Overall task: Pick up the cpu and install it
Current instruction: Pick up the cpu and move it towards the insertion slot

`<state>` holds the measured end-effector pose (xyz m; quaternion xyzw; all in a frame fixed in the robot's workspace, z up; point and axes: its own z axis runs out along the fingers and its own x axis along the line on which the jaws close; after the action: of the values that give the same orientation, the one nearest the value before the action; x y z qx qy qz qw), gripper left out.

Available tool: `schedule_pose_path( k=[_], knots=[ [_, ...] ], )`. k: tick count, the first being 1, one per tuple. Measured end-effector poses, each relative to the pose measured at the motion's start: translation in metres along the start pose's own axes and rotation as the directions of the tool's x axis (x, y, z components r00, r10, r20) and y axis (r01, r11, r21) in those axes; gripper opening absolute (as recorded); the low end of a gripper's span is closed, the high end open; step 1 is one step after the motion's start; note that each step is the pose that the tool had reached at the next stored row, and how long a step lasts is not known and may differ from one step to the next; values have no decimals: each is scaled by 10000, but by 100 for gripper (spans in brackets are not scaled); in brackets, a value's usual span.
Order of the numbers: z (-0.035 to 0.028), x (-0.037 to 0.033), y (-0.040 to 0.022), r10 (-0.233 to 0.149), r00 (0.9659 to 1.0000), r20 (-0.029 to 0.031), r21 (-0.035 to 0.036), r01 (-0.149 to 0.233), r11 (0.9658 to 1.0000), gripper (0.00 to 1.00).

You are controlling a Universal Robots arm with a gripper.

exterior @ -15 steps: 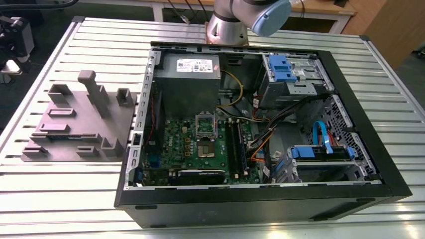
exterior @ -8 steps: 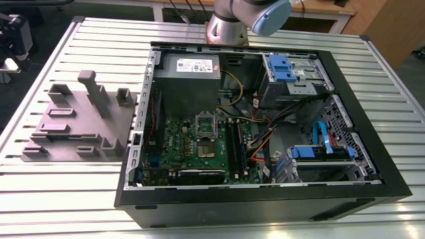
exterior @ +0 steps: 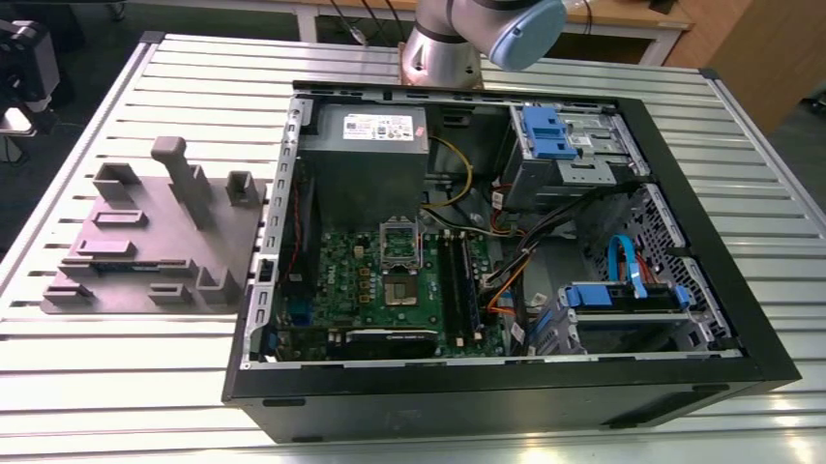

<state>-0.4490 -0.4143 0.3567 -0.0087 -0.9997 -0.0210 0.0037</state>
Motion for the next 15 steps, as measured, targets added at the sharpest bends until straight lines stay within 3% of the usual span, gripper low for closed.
schedule_pose_path(
  k=[15],
  knots=[
    [-106, 1, 5, 0, 10000, -1, 0, 0, 10000, 47]
  ],
)
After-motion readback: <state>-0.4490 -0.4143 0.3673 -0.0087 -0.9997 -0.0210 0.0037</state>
